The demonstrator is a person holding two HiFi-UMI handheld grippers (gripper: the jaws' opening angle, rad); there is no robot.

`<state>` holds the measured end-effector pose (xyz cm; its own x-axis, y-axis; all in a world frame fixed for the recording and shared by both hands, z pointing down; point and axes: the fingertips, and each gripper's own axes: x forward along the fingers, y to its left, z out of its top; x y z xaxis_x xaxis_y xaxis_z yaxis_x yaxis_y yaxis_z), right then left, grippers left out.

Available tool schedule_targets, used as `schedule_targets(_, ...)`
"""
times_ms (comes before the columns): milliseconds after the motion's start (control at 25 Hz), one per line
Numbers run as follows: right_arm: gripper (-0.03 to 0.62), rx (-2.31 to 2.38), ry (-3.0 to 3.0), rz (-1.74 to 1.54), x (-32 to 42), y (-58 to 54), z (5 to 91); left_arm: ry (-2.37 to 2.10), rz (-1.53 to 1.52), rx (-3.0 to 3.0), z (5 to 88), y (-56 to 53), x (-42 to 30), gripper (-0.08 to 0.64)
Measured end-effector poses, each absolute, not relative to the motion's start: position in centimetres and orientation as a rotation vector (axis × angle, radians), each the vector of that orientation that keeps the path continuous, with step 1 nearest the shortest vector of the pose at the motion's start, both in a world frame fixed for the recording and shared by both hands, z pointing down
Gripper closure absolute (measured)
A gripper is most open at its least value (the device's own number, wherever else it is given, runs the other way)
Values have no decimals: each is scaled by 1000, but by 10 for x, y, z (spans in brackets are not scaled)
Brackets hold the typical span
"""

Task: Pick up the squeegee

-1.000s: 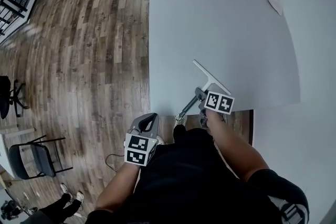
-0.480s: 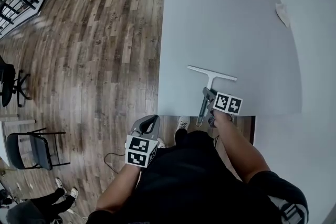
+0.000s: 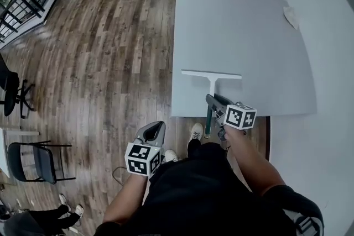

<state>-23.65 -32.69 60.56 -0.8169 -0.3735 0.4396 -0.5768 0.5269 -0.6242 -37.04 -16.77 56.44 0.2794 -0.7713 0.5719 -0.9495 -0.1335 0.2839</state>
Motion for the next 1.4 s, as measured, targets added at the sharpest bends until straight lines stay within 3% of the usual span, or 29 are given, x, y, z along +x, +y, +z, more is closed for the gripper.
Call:
schedule_targets(800, 485, 784, -2796, 1006, -236, -155, 497, -1441, 295, 2226, 508, -67, -335, 552)
schedule_targets(1400, 485, 736, -2896, 769, -149, -162, 452, -1483, 241, 2251, 483, -84, -247, 552)
